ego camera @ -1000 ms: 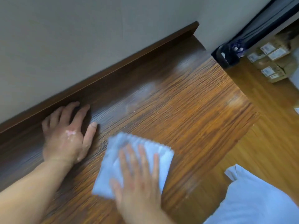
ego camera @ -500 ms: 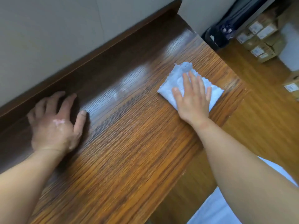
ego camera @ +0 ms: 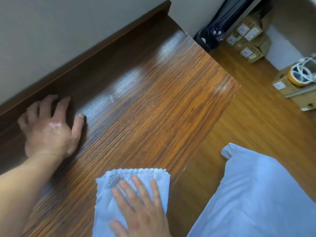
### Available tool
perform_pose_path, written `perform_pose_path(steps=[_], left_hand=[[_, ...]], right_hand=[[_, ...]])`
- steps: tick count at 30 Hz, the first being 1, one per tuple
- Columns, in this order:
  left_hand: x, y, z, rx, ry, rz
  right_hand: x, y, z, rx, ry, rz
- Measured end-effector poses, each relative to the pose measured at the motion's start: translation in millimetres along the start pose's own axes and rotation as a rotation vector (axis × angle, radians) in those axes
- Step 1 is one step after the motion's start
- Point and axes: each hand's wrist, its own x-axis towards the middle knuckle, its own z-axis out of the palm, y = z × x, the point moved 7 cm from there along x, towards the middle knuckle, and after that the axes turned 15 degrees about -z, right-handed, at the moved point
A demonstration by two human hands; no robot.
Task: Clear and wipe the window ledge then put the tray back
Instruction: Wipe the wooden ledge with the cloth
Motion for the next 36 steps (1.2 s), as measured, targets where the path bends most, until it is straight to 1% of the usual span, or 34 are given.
perform_pose_path(steps=[2,5,8,12,15,17,19,22,23,25,28,30,32,33,34,35,36], left_hand=[[0.4,0.7,0.9,-0.014,-0.007,-0.002],[-0.6,0.6,0.0,-0.003,-0.014,-0.001],[-1.5,1.2,-3.4,0.051,-0.011,0.005],[-1.4,1.4,-5.1,0.076,-0.025,0.002],[-1.2,0.3,-3.4,0.091,-0.035,-0.006],[-0.8,0.4,-3.4,0.094,-0.038,-0.007],[-0.3,0.6,-3.3,0.1,-0.045,-0.009],[-1.2,-0.3,-4.2,0.113,-0.058,-0.018],[-1.1,-0.6,-4.6,0.116,-0.059,-0.024],[-1.1,0.5,-4.9,0.122,-0.064,-0.03],[-0.5,4.2,-5.5,0.123,-0.07,-0.037],[-1.0,7.2,-8.3,0.097,-0.047,-0.032],[-1.3,9.2,-10.6,0.068,-0.024,-0.015],[-1.0,9.5,-10.9,0.063,-0.02,-0.01],[-0.5,9.4,-10.6,0.062,-0.021,-0.007],[0.0,8.8,-10.1,0.065,-0.024,-0.007],[0.5,8.1,-9.0,0.069,-0.028,-0.008]], right_hand=[[-3.6,17.9,-5.3,0.049,0.001,-0.047],[0.8,72.9,-14.4,0.05,-0.022,0.026],[13.3,156.8,-20.7,-0.006,-0.043,0.188],[32.4,272.8,-31.8,0.01,-0.022,0.488],[43.4,333.3,-36.6,0.036,-0.019,0.656],[50.7,354.5,-39.5,0.049,-0.021,0.703],[54.8,360.6,-40.8,0.044,-0.022,0.712],[53.4,336.2,-42.5,-0.009,0.009,0.725],[51.9,315.8,-43.1,-0.041,0.017,0.694],[46.7,254.8,-35.2,-0.084,-0.018,0.548],[45.0,135.8,-15.5,-0.047,-0.058,0.177],[54.5,89.2,-5.6,0.0,-0.08,-0.043],[74.2,84.3,-2.2,0.023,-0.078,-0.273],[89.8,94.5,-3.4,0.042,-0.091,-0.361],[111.4,112.1,-6.6,0.057,-0.112,-0.412],[136.3,136.5,-7.7,0.052,-0.131,-0.422],[169.3,164.8,-10.0,0.027,-0.131,-0.38]])
